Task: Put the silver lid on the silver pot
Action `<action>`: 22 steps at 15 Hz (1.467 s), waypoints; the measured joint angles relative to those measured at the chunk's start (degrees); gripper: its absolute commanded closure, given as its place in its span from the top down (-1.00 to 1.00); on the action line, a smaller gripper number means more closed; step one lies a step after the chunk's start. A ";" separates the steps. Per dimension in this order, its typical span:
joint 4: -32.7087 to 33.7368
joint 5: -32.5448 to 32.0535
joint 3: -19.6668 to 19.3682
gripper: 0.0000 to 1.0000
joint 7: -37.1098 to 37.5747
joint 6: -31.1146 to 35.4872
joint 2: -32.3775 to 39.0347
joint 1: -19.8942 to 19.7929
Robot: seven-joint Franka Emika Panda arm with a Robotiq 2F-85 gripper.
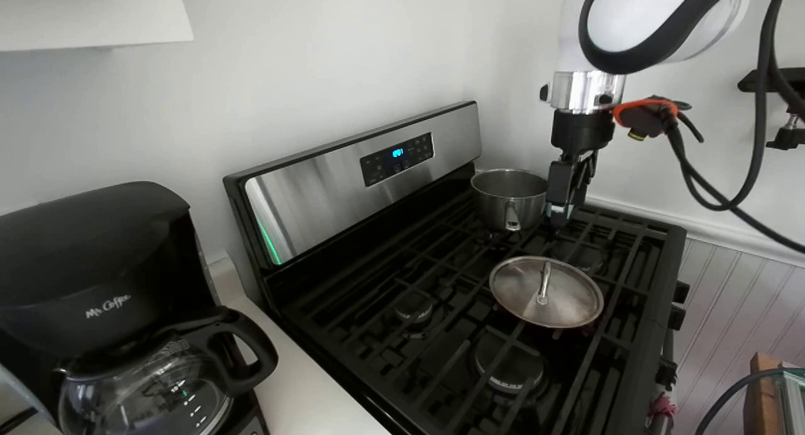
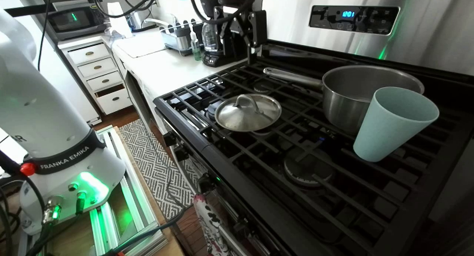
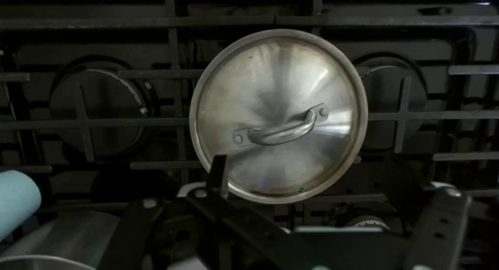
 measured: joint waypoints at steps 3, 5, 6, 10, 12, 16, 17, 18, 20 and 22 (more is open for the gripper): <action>-1.50 -0.61 1.84 1.00 7.81 3.29 2.39 -1.30; -2.36 -1.58 2.74 1.00 11.91 3.85 3.32 -2.04; -2.85 -1.72 2.96 1.00 12.26 4.26 3.48 -2.12; -3.55 -1.72 3.15 1.00 12.22 4.90 3.49 -2.13; -3.52 -1.36 3.27 1.00 16.71 4.90 3.75 -2.48; -3.50 -1.29 3.73 1.00 28.43 5.46 6.38 -3.20; -3.50 -1.29 3.93 1.00 31.62 5.83 7.24 -3.31; -3.50 -1.29 4.18 1.00 34.92 6.44 8.07 -3.33; -3.49 -1.31 4.84 1.00 41.75 8.70 9.60 -3.33; -3.12 -1.31 5.22 1.00 47.32 11.24 11.19 -3.33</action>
